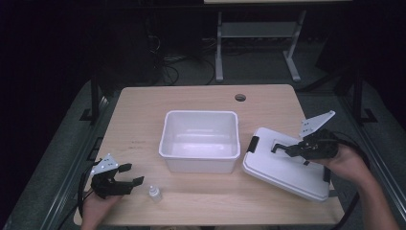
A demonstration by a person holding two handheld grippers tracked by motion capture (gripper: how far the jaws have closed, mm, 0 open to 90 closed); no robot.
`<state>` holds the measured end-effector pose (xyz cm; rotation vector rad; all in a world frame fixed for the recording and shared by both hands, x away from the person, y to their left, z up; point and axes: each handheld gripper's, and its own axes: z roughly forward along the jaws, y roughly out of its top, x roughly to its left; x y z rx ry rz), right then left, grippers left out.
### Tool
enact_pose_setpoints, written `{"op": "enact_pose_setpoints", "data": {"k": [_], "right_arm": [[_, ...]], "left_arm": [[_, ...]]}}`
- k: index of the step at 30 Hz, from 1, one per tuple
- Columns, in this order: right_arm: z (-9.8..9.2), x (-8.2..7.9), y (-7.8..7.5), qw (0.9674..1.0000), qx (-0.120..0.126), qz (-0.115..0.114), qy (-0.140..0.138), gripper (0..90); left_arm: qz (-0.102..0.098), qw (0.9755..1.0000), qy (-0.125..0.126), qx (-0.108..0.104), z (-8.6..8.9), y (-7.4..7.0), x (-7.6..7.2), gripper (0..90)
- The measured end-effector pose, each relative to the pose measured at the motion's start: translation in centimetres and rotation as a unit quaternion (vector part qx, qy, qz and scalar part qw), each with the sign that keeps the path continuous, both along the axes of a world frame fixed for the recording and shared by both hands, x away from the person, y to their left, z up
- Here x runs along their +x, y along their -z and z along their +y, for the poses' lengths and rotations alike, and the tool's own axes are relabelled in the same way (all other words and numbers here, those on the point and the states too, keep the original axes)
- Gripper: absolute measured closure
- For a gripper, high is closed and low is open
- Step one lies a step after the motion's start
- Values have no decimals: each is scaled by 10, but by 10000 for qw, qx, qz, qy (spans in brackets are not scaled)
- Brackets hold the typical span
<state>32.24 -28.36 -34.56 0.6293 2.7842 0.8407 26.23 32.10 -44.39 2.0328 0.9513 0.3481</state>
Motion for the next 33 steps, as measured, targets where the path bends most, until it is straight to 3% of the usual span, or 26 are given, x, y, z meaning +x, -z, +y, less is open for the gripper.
{"op": "enact_pose_setpoints", "data": {"k": [19,33], "right_arm": [[4,10,50,9991,-2,403,107,835],[2,7,65,9986,93,436,298,829]], "left_arm": [[-15,10000,-39,-15,2,0,-1,239],[16,10000,-17,11,0,1,0,239]]}}
